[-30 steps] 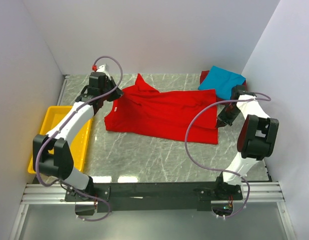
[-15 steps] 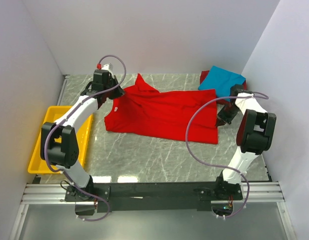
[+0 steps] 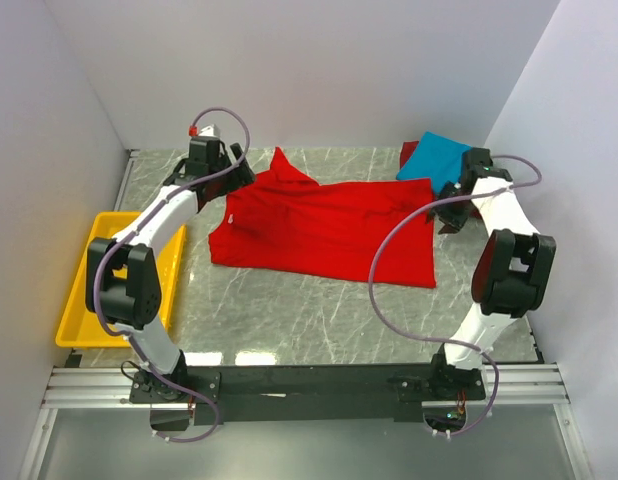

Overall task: Fold and stack the t-shirts
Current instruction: Fold the tshirt

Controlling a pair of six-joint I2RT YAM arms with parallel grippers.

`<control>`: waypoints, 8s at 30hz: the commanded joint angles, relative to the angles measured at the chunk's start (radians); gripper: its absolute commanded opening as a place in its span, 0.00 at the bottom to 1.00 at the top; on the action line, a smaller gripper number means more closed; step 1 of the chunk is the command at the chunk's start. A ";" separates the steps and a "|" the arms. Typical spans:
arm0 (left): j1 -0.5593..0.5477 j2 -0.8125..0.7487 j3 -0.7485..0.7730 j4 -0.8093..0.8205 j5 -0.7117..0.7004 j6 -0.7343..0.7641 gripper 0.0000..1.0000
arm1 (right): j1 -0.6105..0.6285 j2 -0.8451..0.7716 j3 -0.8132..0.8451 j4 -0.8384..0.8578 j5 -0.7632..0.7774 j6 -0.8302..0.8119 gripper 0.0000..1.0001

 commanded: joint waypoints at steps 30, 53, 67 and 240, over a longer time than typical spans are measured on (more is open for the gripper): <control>-0.042 -0.047 -0.509 0.181 0.144 -0.178 0.91 | 0.253 0.179 -0.198 0.111 -0.190 -0.047 0.52; -0.127 -0.470 -0.757 -0.089 0.024 -0.302 0.91 | 0.259 -0.022 -0.504 0.003 -0.181 -0.061 0.52; -0.153 -0.401 -0.368 -0.218 -0.074 -0.172 0.91 | 0.267 -0.110 -0.360 -0.073 -0.189 -0.067 0.52; -0.206 -0.028 -0.479 -0.032 0.030 -0.152 0.89 | 0.265 0.179 -0.196 0.141 -0.226 -0.035 0.52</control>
